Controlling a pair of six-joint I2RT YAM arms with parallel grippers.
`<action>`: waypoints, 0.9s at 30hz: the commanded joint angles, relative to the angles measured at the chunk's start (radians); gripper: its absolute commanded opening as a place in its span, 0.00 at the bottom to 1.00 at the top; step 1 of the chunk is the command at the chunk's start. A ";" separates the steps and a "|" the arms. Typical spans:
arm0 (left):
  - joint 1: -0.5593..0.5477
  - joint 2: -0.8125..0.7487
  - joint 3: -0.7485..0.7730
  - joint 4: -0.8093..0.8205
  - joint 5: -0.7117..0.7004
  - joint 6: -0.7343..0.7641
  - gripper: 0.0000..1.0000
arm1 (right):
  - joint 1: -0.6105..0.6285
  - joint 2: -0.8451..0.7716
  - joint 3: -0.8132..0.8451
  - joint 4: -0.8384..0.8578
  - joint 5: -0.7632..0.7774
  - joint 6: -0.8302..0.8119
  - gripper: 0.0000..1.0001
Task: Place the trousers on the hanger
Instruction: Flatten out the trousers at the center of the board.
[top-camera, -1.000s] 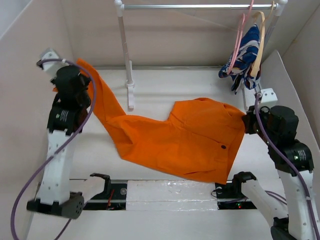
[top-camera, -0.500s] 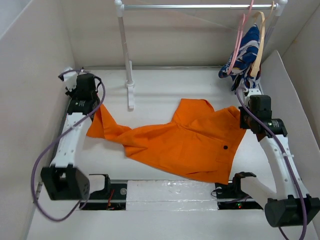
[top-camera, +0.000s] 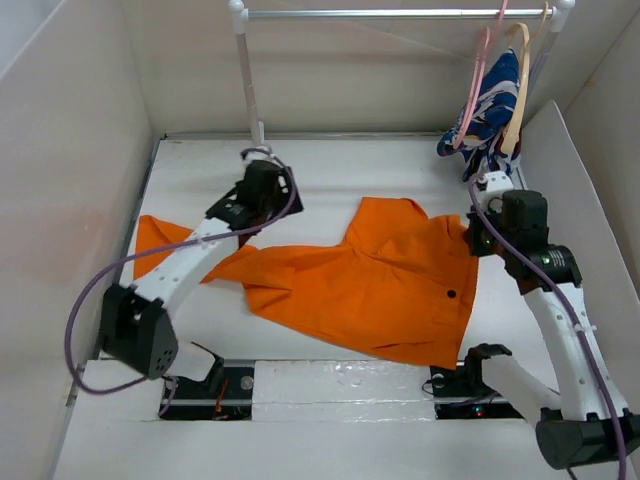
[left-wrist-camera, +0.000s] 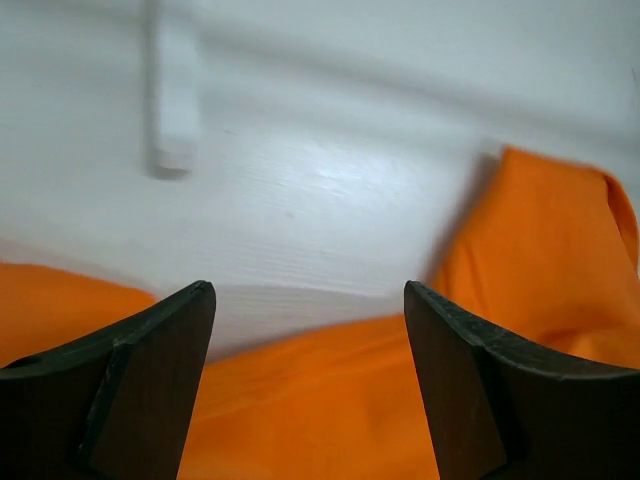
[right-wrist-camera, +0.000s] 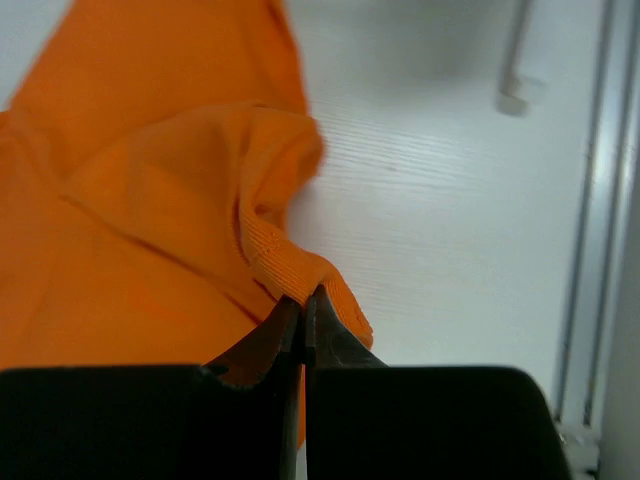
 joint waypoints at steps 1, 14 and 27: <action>-0.074 0.156 0.050 0.039 0.154 -0.026 0.72 | 0.114 0.061 0.113 0.097 -0.229 -0.010 0.00; 0.207 -0.007 0.028 0.108 0.173 -0.117 0.73 | 1.031 0.435 1.276 -0.164 0.256 0.106 0.00; 0.189 0.256 0.222 0.021 0.421 0.064 0.78 | 0.446 -0.077 0.459 -0.451 0.486 0.269 0.00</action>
